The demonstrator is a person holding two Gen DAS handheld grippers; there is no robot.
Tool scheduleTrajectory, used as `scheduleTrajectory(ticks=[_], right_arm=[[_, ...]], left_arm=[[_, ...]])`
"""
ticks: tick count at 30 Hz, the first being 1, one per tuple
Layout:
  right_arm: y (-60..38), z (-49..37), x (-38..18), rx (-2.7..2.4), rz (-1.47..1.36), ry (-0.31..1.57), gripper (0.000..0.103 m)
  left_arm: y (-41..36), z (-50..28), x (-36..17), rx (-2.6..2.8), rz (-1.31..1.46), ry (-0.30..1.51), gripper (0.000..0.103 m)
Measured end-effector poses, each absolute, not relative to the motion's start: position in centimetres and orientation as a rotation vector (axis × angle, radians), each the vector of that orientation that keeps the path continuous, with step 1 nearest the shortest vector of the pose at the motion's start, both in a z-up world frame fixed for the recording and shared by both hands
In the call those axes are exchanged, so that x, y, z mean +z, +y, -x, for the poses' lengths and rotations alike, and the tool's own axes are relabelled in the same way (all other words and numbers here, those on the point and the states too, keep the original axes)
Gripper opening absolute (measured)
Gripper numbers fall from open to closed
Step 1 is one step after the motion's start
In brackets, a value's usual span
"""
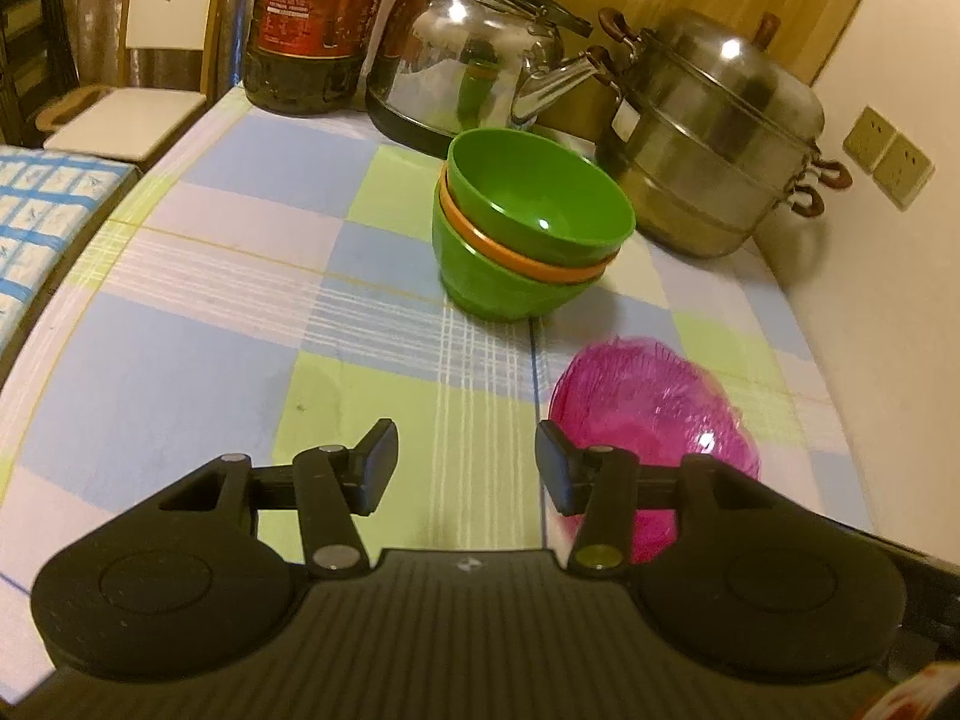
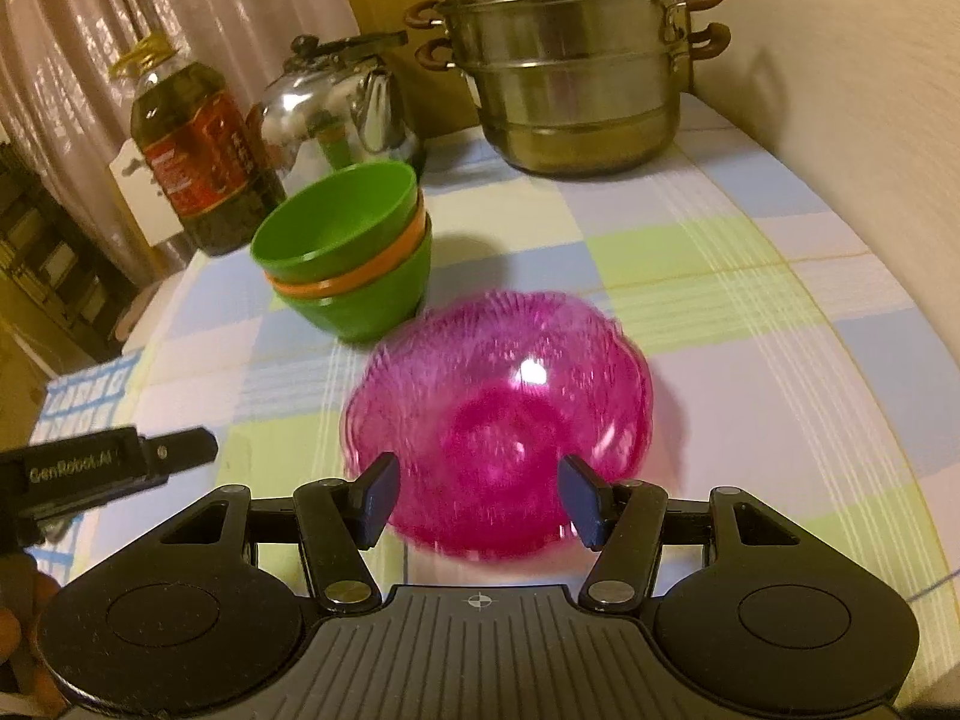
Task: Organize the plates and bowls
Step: 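Lower both grippers onto the bowl stack rim and close them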
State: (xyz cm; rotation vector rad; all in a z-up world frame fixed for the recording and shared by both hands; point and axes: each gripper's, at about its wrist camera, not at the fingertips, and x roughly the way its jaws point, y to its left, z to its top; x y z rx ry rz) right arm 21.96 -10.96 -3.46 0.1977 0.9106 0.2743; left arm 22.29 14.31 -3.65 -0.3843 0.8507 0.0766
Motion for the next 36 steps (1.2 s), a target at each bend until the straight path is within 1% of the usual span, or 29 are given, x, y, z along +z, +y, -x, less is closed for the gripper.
scheduleTrajectory(ticks=[11,20,24,30,36], right_arm=[[-9.7,-29.6,-1.1,0.315,-0.26,0.863,0.058],[-7.7,-36.0,-1.5,0.361,-0.298,0.854,0.058],[-6.6,-38.9,-2.6,0.383,-0.3,0.888,0.058],[-5.4,-43.4,-5.7,0.402,-0.319,1.003,0.058],[-4.4,-45.8,-8.6,0.406,-0.347,1.093,0.058]], left_arm=[[17.7,-29.6,-1.7,0.074,0.464,0.775,0.047],[19.4,-35.8,-4.2,0.077,0.558,0.801,0.048],[19.9,-37.7,-6.2,0.064,0.579,0.835,0.048],[21.3,-39.5,-8.4,0.066,0.672,0.858,0.048],[21.6,-40.8,-9.2,0.043,0.709,0.871,0.044]])
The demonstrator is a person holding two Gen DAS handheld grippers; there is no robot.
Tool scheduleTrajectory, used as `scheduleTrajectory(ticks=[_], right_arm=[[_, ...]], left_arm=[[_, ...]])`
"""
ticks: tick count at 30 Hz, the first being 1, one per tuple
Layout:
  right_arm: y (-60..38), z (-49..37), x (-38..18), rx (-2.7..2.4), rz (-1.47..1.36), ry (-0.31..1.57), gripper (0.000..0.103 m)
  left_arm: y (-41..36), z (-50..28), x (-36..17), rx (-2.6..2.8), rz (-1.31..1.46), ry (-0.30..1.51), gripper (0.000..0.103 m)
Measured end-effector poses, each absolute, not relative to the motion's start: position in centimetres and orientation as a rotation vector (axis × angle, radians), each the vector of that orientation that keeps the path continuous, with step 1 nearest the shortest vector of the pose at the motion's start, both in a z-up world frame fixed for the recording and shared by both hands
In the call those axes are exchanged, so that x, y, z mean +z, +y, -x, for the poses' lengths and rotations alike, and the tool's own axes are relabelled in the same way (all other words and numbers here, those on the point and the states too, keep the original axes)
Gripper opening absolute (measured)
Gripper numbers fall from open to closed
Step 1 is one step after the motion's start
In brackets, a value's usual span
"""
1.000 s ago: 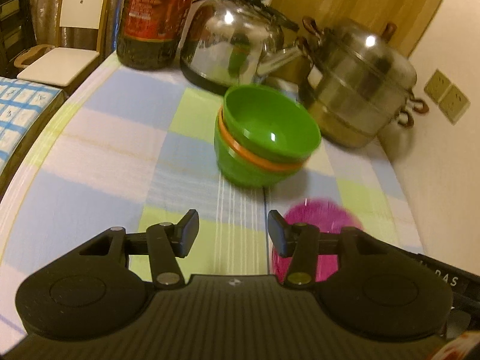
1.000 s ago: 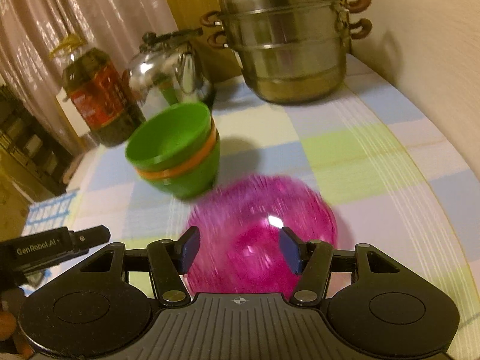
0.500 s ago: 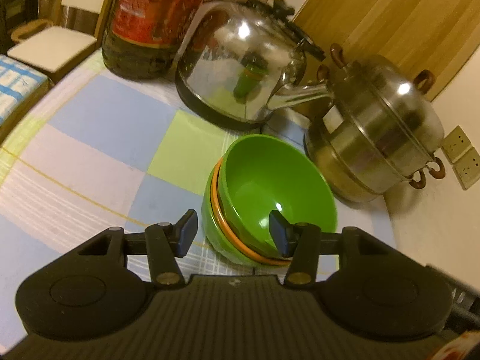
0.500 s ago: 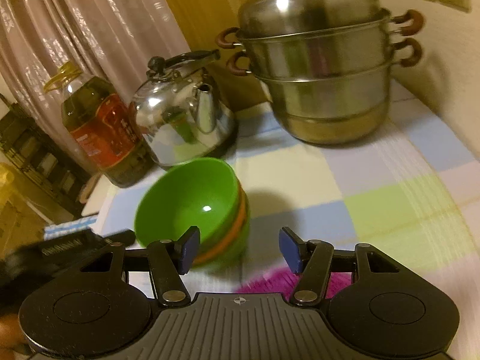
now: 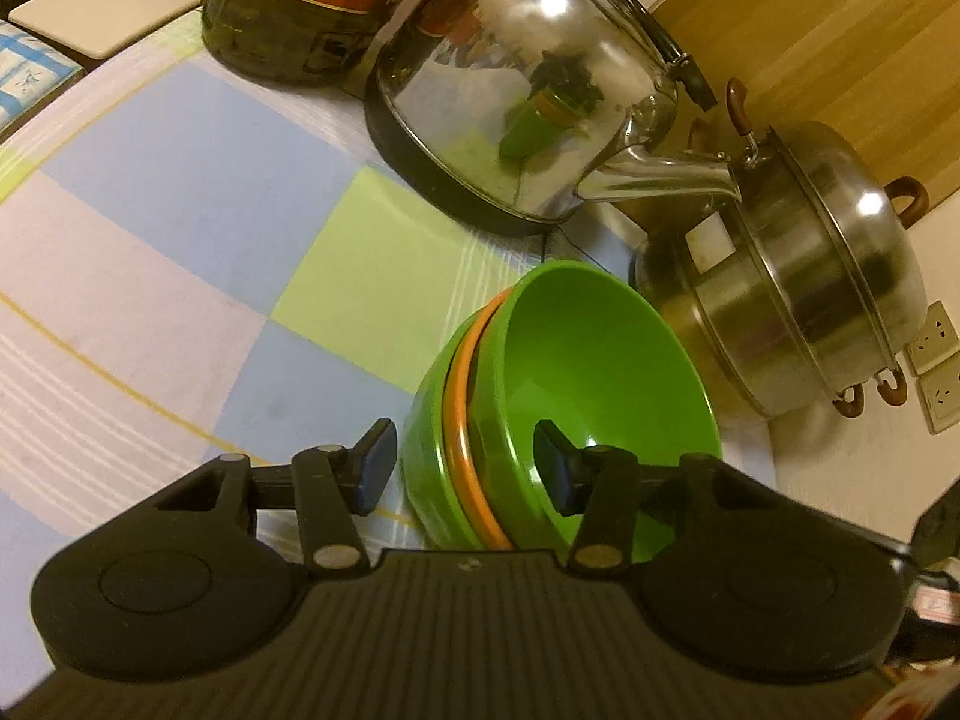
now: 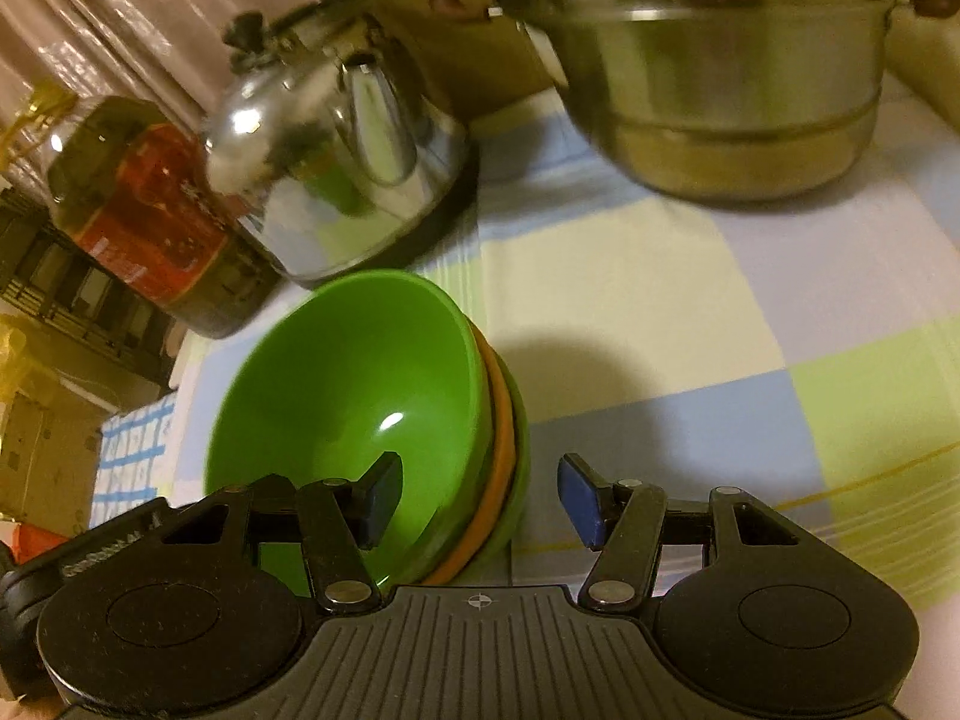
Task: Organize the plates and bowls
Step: 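Lower both grippers onto the bowl stack rim and close them, then lift the bowl stack with both grippers and carry it toward the pink plates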
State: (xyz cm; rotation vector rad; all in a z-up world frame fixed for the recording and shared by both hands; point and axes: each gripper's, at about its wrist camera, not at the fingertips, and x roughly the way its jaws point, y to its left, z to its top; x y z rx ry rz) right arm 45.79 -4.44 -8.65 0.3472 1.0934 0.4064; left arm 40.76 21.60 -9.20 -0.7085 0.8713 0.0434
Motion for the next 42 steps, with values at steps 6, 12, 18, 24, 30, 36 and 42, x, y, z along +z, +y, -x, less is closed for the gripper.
scheduleTrajectory(ticks=[6,12,18,24,30,36,42], right_arm=[[-3.4,-46.3,-9.8,0.403,-0.328,1.126,0.054],[-3.3,-46.3,-10.3,0.394,-0.318,1.134,0.036],[-3.3,-46.4,-10.2,0.396,-0.303,1.136,0.033],[-2.9,-46.0,-10.0,0.389,-0.268,1.135,0.031],[-2.6,-44.6,-9.3,0.41,-0.269,1.133,0.031],[-1.9,-41.4,-7.3,0.439,-0.285,1.118,0.031],[-1.2,-36.3,-5.3,0.472,-0.284,1.108,0.031]], left_arm=[[20.7,-41.7,-9.0,0.058,0.635,0.893,0.043],[20.1,-42.1,-9.2,0.058,0.581,0.92,0.036],[19.4,-42.3,-9.0,0.047,0.514,0.933,0.033],[19.3,-41.8,-8.8,0.051,0.509,0.93,0.033],[19.9,-39.8,-7.5,0.065,0.5,0.918,0.033],[20.8,-35.9,-5.0,0.082,0.47,0.904,0.033],[21.3,-30.2,-2.7,0.104,0.453,0.894,0.032]])
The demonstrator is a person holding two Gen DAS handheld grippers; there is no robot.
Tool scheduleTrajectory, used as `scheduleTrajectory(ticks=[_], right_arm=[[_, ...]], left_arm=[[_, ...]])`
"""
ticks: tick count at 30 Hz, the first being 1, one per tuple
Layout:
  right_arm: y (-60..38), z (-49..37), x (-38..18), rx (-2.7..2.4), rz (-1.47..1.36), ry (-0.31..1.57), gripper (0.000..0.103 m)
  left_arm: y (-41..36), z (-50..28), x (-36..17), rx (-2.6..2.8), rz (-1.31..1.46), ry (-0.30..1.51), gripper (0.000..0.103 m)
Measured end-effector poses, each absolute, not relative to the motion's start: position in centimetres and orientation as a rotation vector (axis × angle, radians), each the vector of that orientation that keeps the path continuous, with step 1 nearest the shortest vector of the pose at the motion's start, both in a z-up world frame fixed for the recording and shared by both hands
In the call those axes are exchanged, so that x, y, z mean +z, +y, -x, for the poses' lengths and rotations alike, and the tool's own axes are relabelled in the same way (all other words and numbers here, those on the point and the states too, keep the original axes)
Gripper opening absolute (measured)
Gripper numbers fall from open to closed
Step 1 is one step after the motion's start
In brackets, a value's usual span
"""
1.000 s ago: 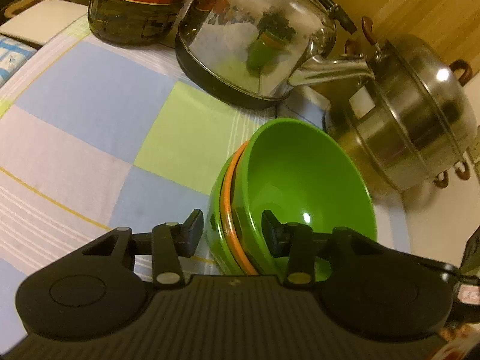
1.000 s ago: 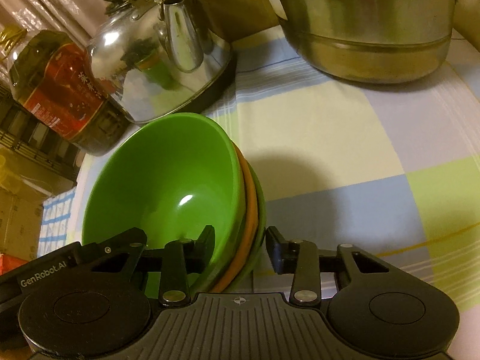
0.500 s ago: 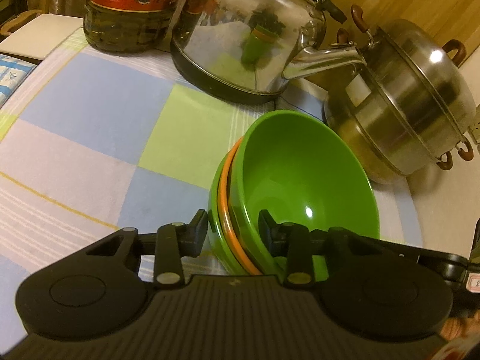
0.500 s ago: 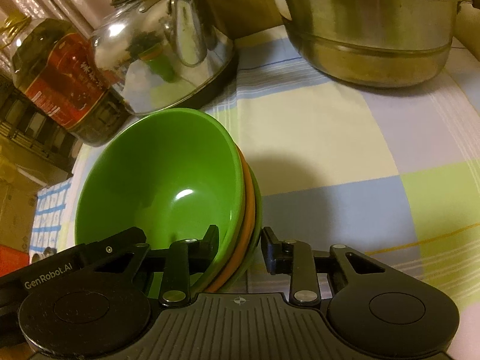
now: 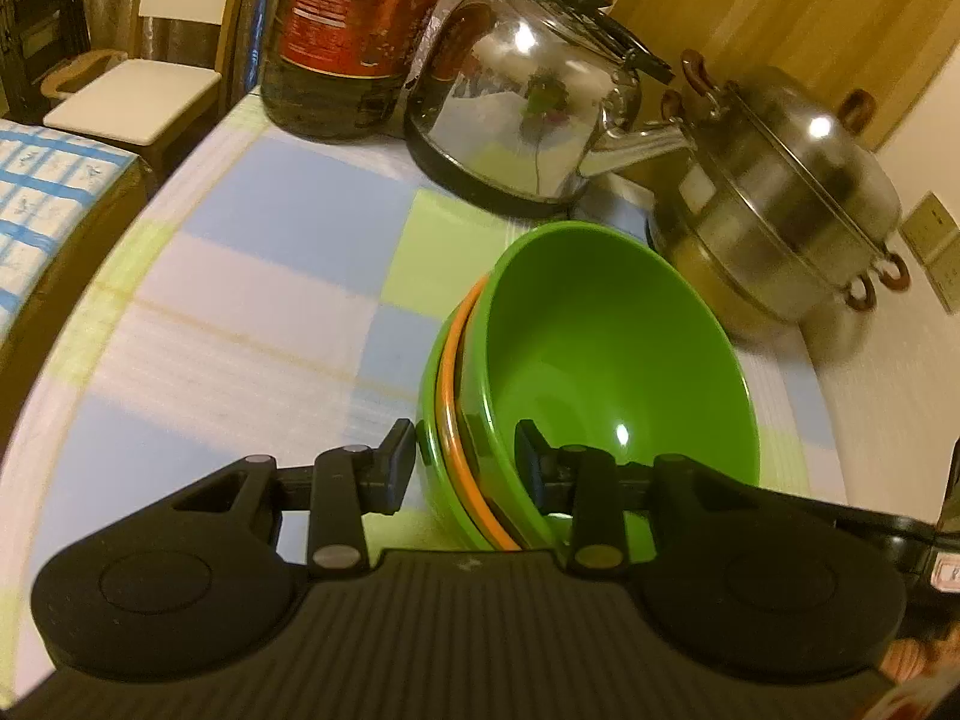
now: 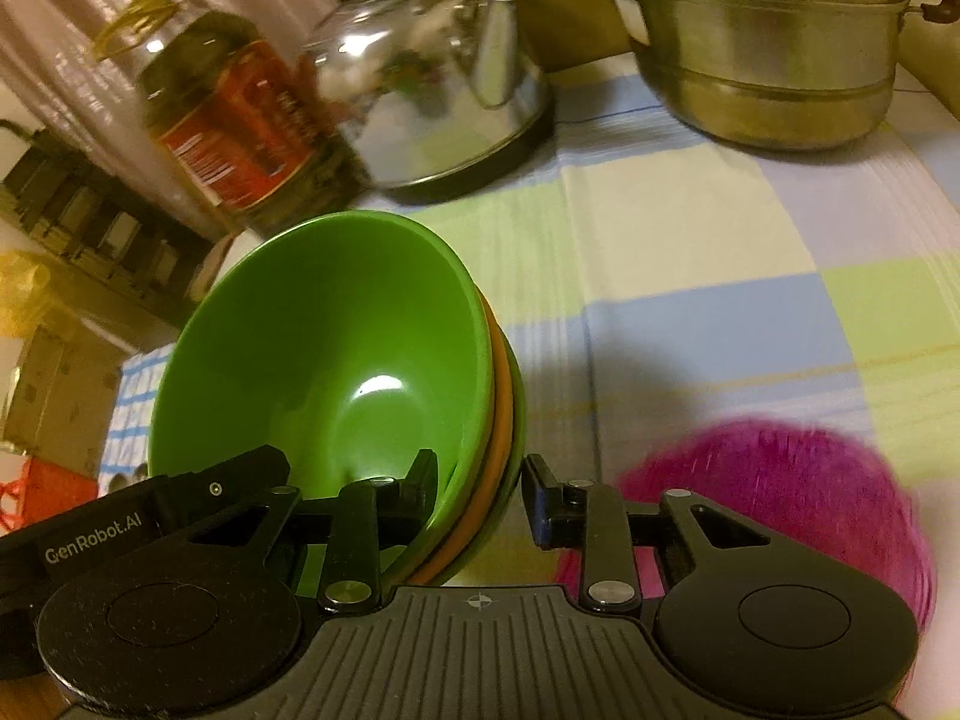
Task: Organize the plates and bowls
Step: 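Lift the bowl stack with both grippers and carry it toward the pink plates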
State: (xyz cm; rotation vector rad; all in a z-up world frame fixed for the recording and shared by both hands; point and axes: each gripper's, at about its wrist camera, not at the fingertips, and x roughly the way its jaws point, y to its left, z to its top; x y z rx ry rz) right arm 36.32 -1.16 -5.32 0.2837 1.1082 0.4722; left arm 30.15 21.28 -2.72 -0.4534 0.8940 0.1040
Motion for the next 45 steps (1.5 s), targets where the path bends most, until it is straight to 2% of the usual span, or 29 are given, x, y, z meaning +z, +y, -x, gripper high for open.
scheduleTrajectory(ticks=[11,25,45], right_arm=[[-2.6,-24.9,-3.0,0.456,-0.321,1.09,0.03],[-9.0,-13.9,-3.0,0.401,-0.288,1.087,0.029],[-19.0,-10.0,-2.8,0.288,-0.326,1.061,0.029]], left_arm=[[18.9,-18.8,-1.0,0.118,0.423,0.884,0.031],[12.0,-9.1,-2.6,0.049,0.407,0.932,0.031],[3.3,-8.9,-3.2,-0.079,0.34,0.979,0.031]])
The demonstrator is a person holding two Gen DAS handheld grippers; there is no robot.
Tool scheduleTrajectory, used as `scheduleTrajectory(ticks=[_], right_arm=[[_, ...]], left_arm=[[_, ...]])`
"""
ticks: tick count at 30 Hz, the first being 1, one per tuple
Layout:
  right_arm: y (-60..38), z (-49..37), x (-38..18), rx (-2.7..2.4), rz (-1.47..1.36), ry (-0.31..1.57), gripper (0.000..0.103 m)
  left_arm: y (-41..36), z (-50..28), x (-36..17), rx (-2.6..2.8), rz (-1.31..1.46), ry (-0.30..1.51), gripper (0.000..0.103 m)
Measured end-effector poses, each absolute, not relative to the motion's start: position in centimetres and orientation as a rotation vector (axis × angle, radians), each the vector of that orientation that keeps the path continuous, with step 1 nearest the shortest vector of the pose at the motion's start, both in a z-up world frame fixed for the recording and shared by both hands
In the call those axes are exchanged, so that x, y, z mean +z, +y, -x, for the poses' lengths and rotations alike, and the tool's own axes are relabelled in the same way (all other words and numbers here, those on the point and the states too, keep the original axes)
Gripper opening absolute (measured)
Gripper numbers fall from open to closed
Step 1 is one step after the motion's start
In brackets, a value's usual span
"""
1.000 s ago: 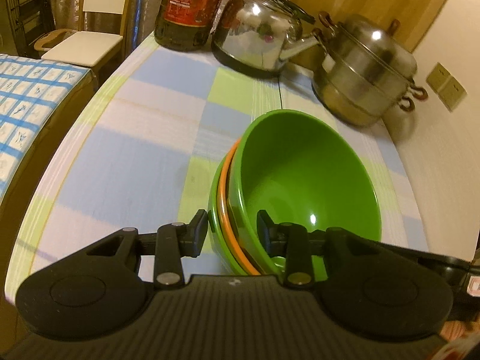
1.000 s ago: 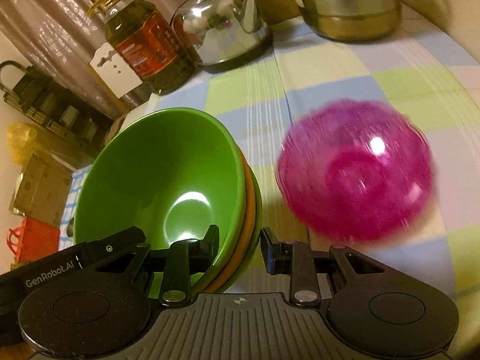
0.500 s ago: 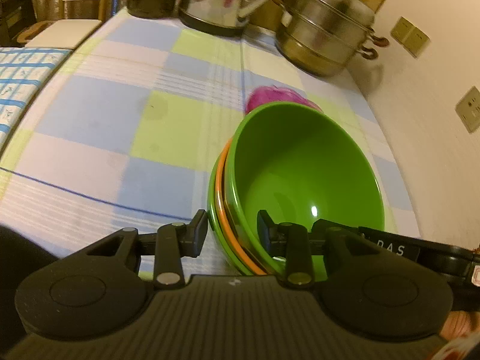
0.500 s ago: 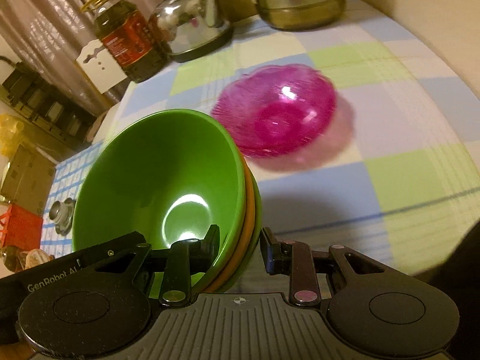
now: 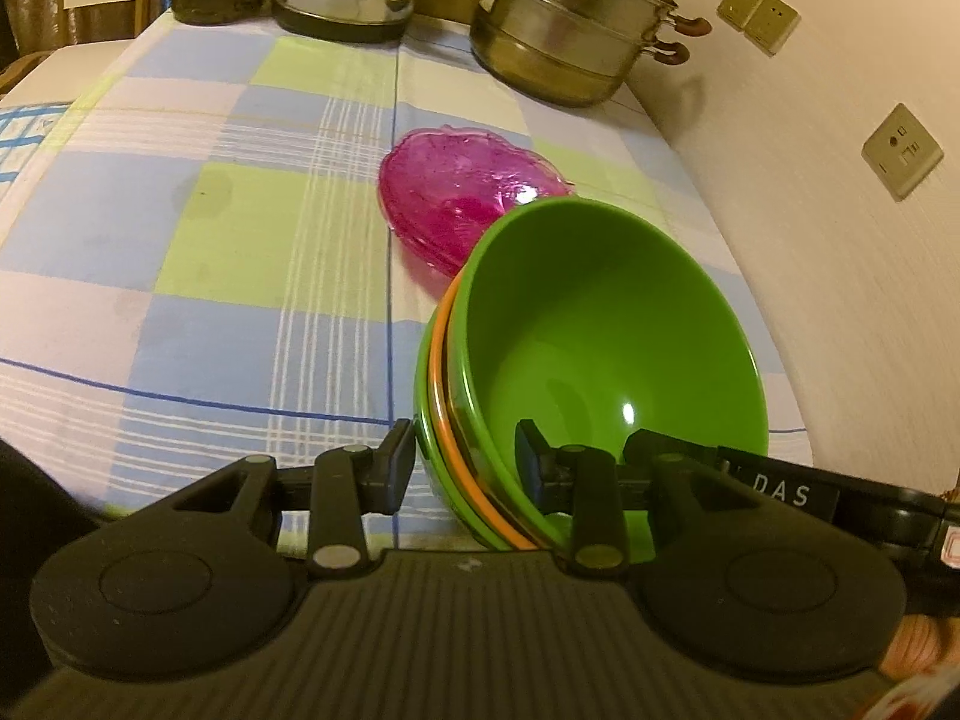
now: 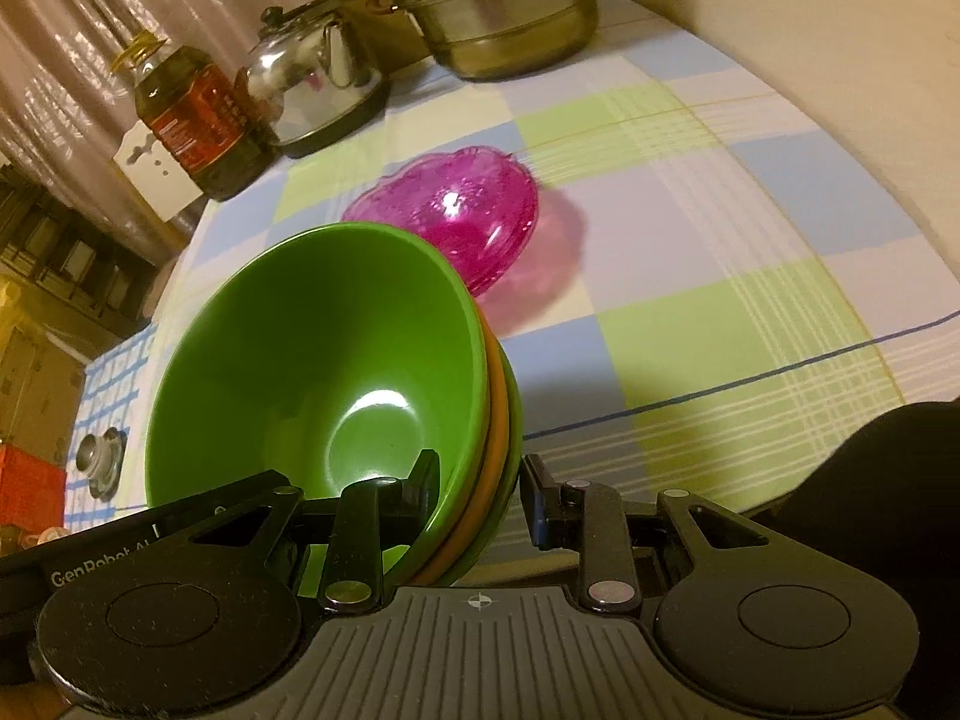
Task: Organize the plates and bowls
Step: 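Lift the bowl stack with both grippers and carry it toward the pink plates, then lower the bowl stack onto the pink plates with both grippers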
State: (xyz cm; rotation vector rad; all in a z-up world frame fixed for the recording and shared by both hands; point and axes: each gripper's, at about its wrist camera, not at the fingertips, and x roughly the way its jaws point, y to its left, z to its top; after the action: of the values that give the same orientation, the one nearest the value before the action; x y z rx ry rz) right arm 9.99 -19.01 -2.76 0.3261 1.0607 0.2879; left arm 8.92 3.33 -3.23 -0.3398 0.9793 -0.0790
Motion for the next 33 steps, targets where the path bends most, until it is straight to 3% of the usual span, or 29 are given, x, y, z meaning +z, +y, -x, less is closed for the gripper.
scheduleTrajectory(ticks=[19,33], right_arm=[[-20.5,-12.1,0.0,0.272,-0.353,1.001,0.029],[-19.2,-20.2,0.1,0.283,-0.342,0.985,0.029]], left_arm=[[2.4,-11.8,-0.5,-0.119,0.339,0.922,0.033],[4.3,-20.3,-0.6,-0.106,0.385,0.915,0.033]])
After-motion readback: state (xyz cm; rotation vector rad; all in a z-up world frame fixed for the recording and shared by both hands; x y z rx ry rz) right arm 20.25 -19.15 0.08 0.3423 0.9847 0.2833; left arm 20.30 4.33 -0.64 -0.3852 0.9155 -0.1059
